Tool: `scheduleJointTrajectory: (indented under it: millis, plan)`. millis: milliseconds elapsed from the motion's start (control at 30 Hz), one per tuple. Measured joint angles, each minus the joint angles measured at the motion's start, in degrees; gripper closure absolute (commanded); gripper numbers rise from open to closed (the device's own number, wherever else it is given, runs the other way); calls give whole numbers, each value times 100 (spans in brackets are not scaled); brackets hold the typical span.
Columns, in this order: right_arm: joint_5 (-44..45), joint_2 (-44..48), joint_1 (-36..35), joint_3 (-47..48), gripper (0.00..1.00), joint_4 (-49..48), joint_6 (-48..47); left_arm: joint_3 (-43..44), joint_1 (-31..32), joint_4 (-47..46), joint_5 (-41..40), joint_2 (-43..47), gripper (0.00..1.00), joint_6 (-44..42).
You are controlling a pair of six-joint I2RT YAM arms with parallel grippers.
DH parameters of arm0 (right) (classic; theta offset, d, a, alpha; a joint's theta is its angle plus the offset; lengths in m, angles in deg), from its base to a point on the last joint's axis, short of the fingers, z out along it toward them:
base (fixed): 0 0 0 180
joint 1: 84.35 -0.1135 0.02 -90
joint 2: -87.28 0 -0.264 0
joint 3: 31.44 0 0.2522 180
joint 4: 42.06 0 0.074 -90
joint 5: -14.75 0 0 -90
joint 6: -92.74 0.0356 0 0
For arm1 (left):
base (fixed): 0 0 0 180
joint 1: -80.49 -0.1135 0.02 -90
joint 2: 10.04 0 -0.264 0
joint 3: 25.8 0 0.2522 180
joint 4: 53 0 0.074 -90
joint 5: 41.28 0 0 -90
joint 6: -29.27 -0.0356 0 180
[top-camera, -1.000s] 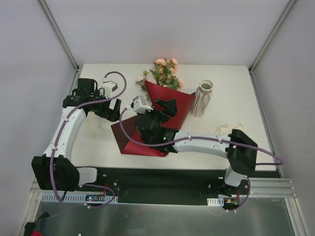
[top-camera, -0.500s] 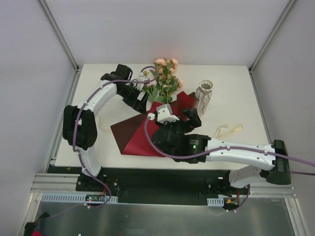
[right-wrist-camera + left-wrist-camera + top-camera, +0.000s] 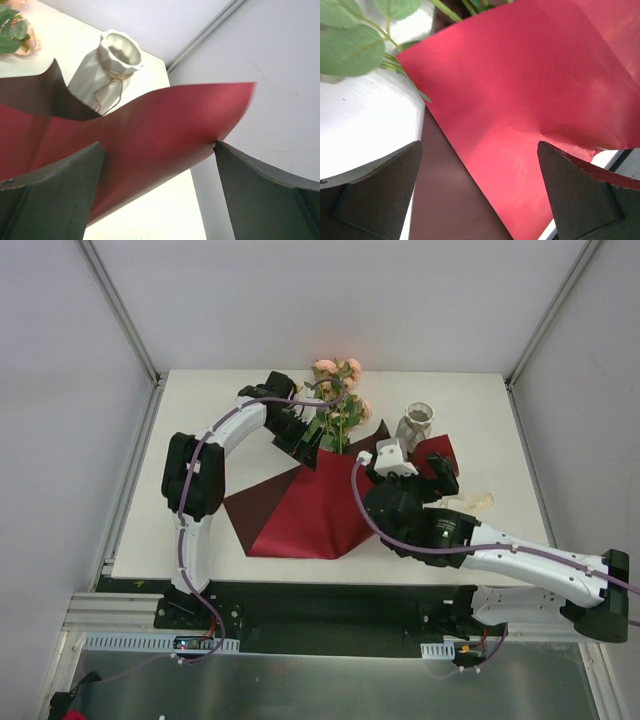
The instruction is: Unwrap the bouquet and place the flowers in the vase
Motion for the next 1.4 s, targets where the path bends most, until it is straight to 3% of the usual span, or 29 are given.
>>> scheduleJointTrajectory:
  millis: [67,133,200,267,400,667,867,1200,1267,1300,1400]
  plan:
    - [4,153,155,9,4,83,133,140,-2,-50,-17,-70,1,79]
    - [-4,212,317,201,4,776,962,238,-4,-127,-26,-122,1,122]
    - [-175,46,776,857,4,2256,2308,278,-2,-203,-26,-173,1,179]
    - [-223,-92,1215,1342,4,3143,3250,282,-2,-234,-24,-240,1,221]
    - [-343,24,1259,1390,4,3764,3930,286,-2,-291,-20,-411,2,249]
    - [-988,1381,1233,789,3,2780,3222,492,2,-323,76,-813,10,367]
    - [-1228,1491,1237,953,3,2205,2774,636,2,-391,400,-859,41,448]
    - [-1392,1360,1235,953,3,1888,2444,498,2,-389,625,-852,48,492]
    - [-1414,1375,1235,953,3,1840,2389,492,2,-382,623,-852,53,503]
    - [-1432,1384,1235,953,3,1816,2363,492,2,-385,621,-852,66,503]
    - [-1480,1394,1235,953,3,1718,2286,492,2,-382,586,-852,85,522]
